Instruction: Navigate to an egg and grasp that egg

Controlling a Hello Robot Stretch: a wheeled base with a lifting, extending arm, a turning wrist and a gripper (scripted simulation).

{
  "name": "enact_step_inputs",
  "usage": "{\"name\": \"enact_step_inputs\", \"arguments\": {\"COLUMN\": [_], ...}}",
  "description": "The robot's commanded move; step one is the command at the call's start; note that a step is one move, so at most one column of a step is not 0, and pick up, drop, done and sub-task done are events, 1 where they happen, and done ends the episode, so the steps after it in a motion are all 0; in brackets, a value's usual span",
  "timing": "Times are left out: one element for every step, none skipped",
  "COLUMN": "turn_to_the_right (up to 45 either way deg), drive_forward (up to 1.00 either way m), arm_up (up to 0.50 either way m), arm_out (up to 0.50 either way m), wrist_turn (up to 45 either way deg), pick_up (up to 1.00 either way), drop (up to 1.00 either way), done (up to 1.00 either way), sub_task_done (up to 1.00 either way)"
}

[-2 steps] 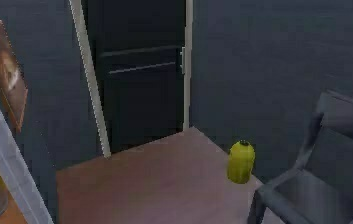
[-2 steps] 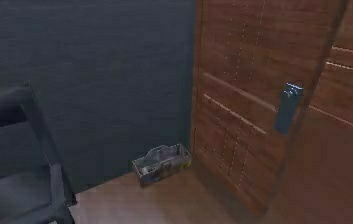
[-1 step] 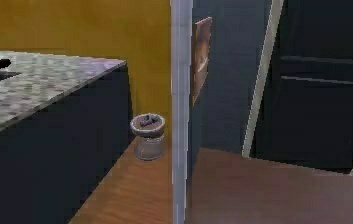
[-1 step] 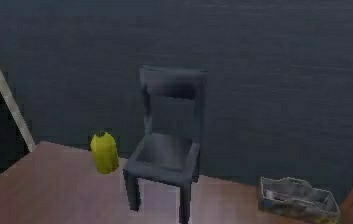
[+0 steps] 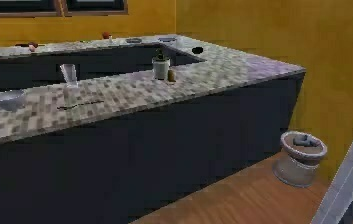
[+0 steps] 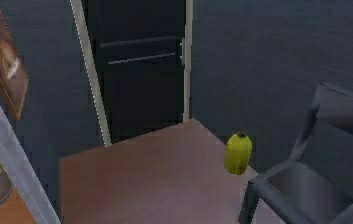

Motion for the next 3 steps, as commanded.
{"name": "enact_step_inputs", "arguments": {"turn_to_the_right": [-45.0,-33.0,0.0], "drive_forward": [0.00,0.00,1.00], "arm_up": [0.00,0.00,0.00], "arm_out": [0.00,0.00,0.00], "wrist_turn": [0.0,0.0,0.0], "pick_up": [0.00,0.00,0.00], "drop": [0.00,0.00,0.00], "done": [0.00,0.00,0.00], "sub_task_done": [0.00,0.00,0.00]}}
